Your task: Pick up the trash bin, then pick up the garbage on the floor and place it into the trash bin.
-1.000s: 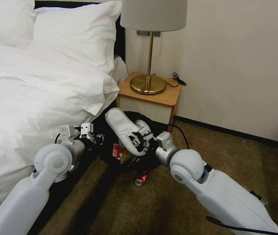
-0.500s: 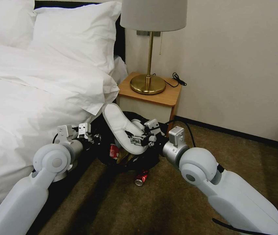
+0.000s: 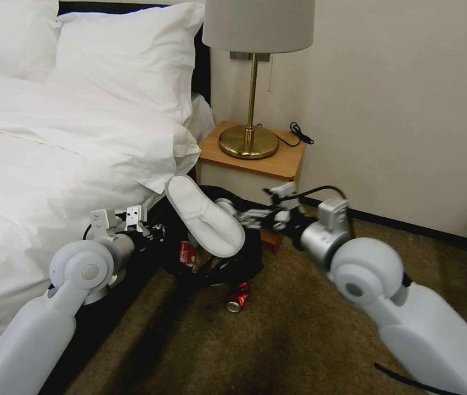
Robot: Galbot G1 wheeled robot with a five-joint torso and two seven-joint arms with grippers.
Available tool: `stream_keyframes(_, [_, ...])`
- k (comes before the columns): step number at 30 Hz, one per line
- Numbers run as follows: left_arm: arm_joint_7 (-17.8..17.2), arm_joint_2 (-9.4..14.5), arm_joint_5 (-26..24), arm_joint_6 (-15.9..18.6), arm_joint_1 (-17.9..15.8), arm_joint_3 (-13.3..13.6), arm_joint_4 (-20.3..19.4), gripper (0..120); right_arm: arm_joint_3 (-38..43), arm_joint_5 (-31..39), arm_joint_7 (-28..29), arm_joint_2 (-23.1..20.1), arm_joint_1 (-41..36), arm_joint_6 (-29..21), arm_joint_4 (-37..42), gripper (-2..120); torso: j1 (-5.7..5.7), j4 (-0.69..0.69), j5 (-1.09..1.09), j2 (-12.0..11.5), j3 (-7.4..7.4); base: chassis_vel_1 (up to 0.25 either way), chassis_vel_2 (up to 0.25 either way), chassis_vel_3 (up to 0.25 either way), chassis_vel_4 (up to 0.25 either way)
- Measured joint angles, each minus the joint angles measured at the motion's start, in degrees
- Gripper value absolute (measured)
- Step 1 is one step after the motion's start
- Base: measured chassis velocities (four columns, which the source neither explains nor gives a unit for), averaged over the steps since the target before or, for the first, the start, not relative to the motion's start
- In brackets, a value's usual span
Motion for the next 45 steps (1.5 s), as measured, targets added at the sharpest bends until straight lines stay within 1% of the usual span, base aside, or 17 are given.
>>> stream_keyframes(2, [-0.74, 0.38, -0.51, 0.0, 0.79, -0.93, -0.96, 2, 2.05, -0.97, -2.32, -0.67, -0.76, 0.95, -3.41, 100, 0.0, 0.03, -0.01, 0.0, 0.0, 0.0, 0.0, 0.0, 0.0])
stream_keyframes(3, [-1.08, 0.55, -0.74, 0.0, 1.12, -1.37, -1.41, 2, 2.39, -2.52, -3.89, -1.25, -1.54, 2.84, -5.64, 100, 0.0, 0.04, -0.01, 0.0, 0.0, 0.0, 0.0, 0.0, 0.0])
stream_keyframes(4, [-1.08, 0.55, -0.74, 0.0, 1.12, -1.37, -1.41, 2, 2.39, -2.52, -3.89, -1.25, -1.54, 2.84, -5.64, 100, 0.0, 0.04, -0.01, 0.0, 0.0, 0.0, 0.0, 0.0, 0.0])
stream_keyframes(5, [-1.22, 0.73, -0.9, 0.0, 1.2, -1.64, -1.69, 2, 2.62, -3.6, -4.96, -1.88, -2.67, 4.32, -7.59, 100, 0.0, 0.04, 0.0, 0.0, 0.0, 0.0, 0.0, 0.0, 0.0])
stream_keyframes(12, [-1.54, 1.25, -1.62, 0.0, 1.16, -2.36, -2.54, 2, 3.69, -5.22, -7.4, -2.66, -6.51, 6.73, -13.53, 100, 0.0, 0.02, 0.01, 0.0, 0.0, 0.0, 0.0, 0.0, 0.0])
stream_keyframes(19, [-1.54, 1.42, -1.76, 0.0, 0.97, -2.82, -2.67, 2, 3.53, -6.92, -9.34, -1.42, -8.46, 7.52, -17.66, 100, 0.0, 0.02, -0.01, 0.0, 0.0, 0.0, 0.0, 0.0, 0.0])
stream_keyframes(27, [-1.51, 2.17, -2.7, 0.0, -0.08, -2.91, -2.94, 2, 0.79, -10.89, -14.4, 2.43, -9.0, 7.93, -24.86, 100, 0.0, 0.02, -0.01, 0.0, 0.0, 0.0, 0.0, 0.0, 0.0])
stream_keyframes(29, [-1.51, 2.57, -2.9, 0.0, -0.23, -2.77, -3.06, 2, 0.04, -13.52, -18.73, 3.89, -8.36, 9.77, -28.68, 100, 0.0, 0.03, -0.01, 0.0, 0.0, 0.0, 0.0, 0.0, 0.0])
stream_keyframes(30, [-1.51, 2.57, -2.9, 0.0, -0.23, -2.77, -3.06, 2, 0.04, -13.52, -18.73, 3.89, -8.36, 9.77, -28.68, 100, 0.0, 0.03, -0.01, 0.0, 0.0, 0.0, 0.0, 0.0, 0.0])
stream_keyframes(31, [-1.51, 2.88, -3.02, 0.0, -0.34, -2.73, -3.1, 2, -0.19, -14.8, -21.07, 4.52, -8.02, 10.71, -30.52, 100, 0.0, 0.03, -0.01, 0.0, 0.0, 0.0, 0.0, 0.0, 0.0])
stream_keyframes(32, [-1.51, 2.88, -3.02, 0.0, -0.34, -2.73, -3.1, 2, -0.19, -14.8, -21.07, 4.52, -8.02, 10.71, -30.52, 100, 0.0, 0.03, -0.01, 0.0, 0.0, 0.0, 0.0, 0.0, 0.0])
stream_keyframes(33, [-1.46, 3.26, -3.18, 0.0, -0.49, -2.72, -3.14, 2, -0.55, -16.36, -23.51, 5.31, -7.55, 12.14, -33.08, 100, 0.0, 0.03, -0.01, 0.0, 0.0, 0.0, 0.0, 0.0, 0.0])
stream_keyframes(34, [-1.46, 3.26, -3.18, 0.0, -0.49, -2.72, -3.14, 2, -0.55, -16.36, -23.51, 5.31, -7.55, 12.14, -33.08, 100, 0.0, 0.03, -0.01, 0.0, 0.0, 0.0, 0.0, 0.0, 0.0])
stream_keyframes(37, [-1.36, 3.84, -3.59, 0.0, -1.03, -2.57, -3.24, 2, -1.82, -20.49, -29.65, 7.27, -6.68, 15.82, -38.27, 100, 0.0, 0.02, -0.02, 0.0, 0.0, 0.0, 0.0, 0.0, 0.0])
stream_keyframes(38, [-1.36, 3.84, -3.59, 0.0, -1.03, -2.57, -3.24, 2, -1.82, -20.49, -29.65, 7.27, -6.68, 15.82, -38.27, 100, 0.0, 0.02, -0.02, 0.0, 0.0, 0.0, 0.0, 0.0, 0.0])
stream_keyframes(41, [-1.35, 3.84, -3.65, 0.0, -1.17, -2.28, -3.35, 2, -2.99, -23.55, -33.84, 9.43, -5.78, 17.99, -41.71, 100, 0.0, 0.02, -0.02, 0.0, 0.0, 0.0, 0.0, 0.0, 0.0])
stream_keyframes(45, [-1.27, 3.84, -3.65, 0.0, -1.17, -2.17, -3.46, 2, -4.26, -26.38, -36.21, 11.55, -4.85, 20.3, -44.79, 100, 0.0, 0.03, -0.01, 0.0, 0.0, 0.0, 0.0, 0.0, 0.0])
